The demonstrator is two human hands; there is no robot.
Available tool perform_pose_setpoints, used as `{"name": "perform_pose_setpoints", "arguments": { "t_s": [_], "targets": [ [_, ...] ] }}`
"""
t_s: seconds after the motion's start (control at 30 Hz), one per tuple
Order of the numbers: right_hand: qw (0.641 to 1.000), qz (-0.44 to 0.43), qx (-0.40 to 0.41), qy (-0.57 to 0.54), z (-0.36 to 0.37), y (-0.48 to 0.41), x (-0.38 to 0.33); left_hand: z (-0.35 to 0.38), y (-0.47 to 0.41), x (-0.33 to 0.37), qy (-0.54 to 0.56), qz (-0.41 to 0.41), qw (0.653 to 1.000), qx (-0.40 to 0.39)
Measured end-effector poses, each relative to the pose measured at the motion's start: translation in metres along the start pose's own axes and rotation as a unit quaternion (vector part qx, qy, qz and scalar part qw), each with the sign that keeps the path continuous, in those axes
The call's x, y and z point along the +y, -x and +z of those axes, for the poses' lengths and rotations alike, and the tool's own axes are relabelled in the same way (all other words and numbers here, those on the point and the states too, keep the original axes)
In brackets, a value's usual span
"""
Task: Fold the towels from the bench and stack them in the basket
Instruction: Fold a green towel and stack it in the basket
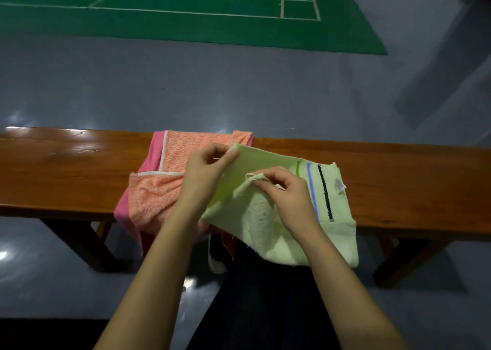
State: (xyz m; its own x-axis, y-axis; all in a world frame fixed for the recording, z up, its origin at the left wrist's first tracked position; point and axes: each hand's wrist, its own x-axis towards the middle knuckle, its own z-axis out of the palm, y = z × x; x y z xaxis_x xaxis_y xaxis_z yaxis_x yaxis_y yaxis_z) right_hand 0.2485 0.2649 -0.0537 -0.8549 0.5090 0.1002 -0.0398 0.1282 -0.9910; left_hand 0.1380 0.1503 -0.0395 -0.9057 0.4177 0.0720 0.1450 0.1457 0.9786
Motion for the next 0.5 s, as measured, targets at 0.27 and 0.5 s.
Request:
{"name": "perform_pose_setpoints", "arguments": {
  "t_s": [0.27,0.5],
  "targets": [
    [0.999,-0.031,0.001,-0.014,-0.014,0.036,-0.026,0.014,0.072,0.022,-0.034,0.1,0.994,-0.034],
    [0.998,-0.032,-0.024,0.05,-0.022,0.051,-0.034,0.015,0.091,0.031,-0.097,0.158,0.981,-0.049]
  ]
}}
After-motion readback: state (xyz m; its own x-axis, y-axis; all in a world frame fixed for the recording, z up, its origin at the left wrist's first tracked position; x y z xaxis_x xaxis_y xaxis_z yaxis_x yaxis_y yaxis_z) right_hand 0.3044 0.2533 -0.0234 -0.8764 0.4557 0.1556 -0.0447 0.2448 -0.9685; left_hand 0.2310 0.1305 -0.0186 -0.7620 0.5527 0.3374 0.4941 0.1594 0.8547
